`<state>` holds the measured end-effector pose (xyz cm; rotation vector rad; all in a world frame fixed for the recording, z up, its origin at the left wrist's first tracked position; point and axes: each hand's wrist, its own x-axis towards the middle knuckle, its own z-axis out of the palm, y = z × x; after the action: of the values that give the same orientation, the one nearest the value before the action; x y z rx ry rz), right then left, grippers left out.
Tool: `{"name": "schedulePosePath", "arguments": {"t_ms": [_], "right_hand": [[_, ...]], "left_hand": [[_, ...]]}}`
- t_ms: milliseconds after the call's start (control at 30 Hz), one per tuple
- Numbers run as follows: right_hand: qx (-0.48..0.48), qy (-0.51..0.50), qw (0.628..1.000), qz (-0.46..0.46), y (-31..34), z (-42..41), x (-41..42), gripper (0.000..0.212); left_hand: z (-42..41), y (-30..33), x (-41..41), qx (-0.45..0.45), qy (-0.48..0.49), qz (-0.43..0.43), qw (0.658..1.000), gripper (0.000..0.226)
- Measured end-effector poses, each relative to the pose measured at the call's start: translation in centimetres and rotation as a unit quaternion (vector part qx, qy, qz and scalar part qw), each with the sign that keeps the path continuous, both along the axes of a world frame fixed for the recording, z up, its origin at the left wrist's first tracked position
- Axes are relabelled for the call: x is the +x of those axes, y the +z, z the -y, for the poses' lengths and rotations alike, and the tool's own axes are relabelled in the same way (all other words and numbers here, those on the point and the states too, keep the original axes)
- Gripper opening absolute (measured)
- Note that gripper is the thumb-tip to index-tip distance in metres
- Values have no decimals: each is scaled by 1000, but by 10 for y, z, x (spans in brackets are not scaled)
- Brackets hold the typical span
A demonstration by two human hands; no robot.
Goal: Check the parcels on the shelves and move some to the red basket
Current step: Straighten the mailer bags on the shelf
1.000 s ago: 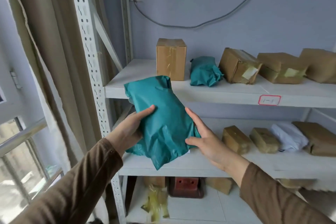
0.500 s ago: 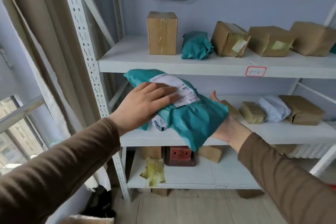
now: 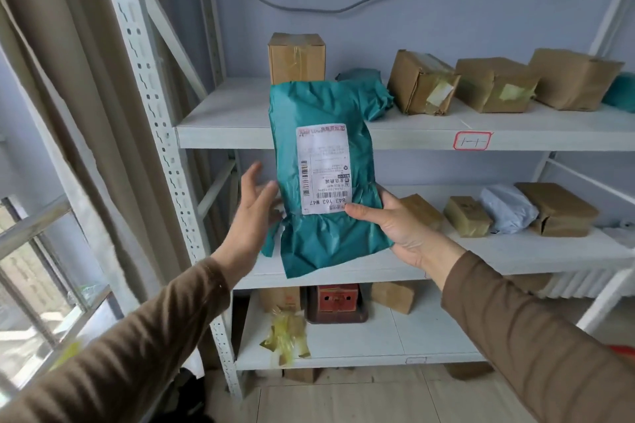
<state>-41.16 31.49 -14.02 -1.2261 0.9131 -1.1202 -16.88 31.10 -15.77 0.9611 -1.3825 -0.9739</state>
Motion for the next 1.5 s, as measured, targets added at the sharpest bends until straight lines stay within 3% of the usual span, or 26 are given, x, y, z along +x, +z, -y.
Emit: {"name": "schedulePosePath", "arguments": {"t_ms": [67, 133, 267, 400, 533, 733, 967, 1100, 1233, 1300, 1400, 1500], "right_hand": [[-21, -8, 1000, -2, 2, 4, 7, 37], [-37, -19, 999, -2, 5, 10, 14, 37], [-44, -34, 998, 14, 21, 31, 37, 37], [-43, -29, 998, 27, 48, 61, 66, 22], [-38, -24, 999, 8, 76, 104, 104, 26], [10, -50, 999, 18, 113, 183, 162, 32], [78, -59, 993, 60, 125, 259, 209, 16], [80, -86, 988, 97, 123, 290, 232, 37], [66, -107, 990, 56, 118, 307, 240, 38], [25, -105, 994, -20, 116, 308, 236, 34], [-95, -94, 980, -147, 118, 292, 219, 47], [-281, -161, 923, -209, 129, 273, 189, 33]], "left_hand": [[-1, -2, -5, 103, -78, -90, 987, 66], [-4, -2, -10, 95, -107, -68, 987, 63], [10, 10, -8, 69, -52, -81, 993, 59], [39, 38, 16, 46, 29, -125, 991, 55], [81, 77, 51, 55, 99, -132, 985, 58], [163, 122, 102, 96, 99, -106, 985, 38], [256, 140, 151, 115, 148, -31, 982, 56], [297, 141, 160, 108, 194, 23, 975, 55], [321, 136, 161, 109, 212, 74, 968, 52], [326, 132, 162, 110, 211, 100, 966, 50], [319, 136, 162, 102, 222, 170, 955, 46], [300, 154, 151, 36, 260, 313, 913, 50]]}}
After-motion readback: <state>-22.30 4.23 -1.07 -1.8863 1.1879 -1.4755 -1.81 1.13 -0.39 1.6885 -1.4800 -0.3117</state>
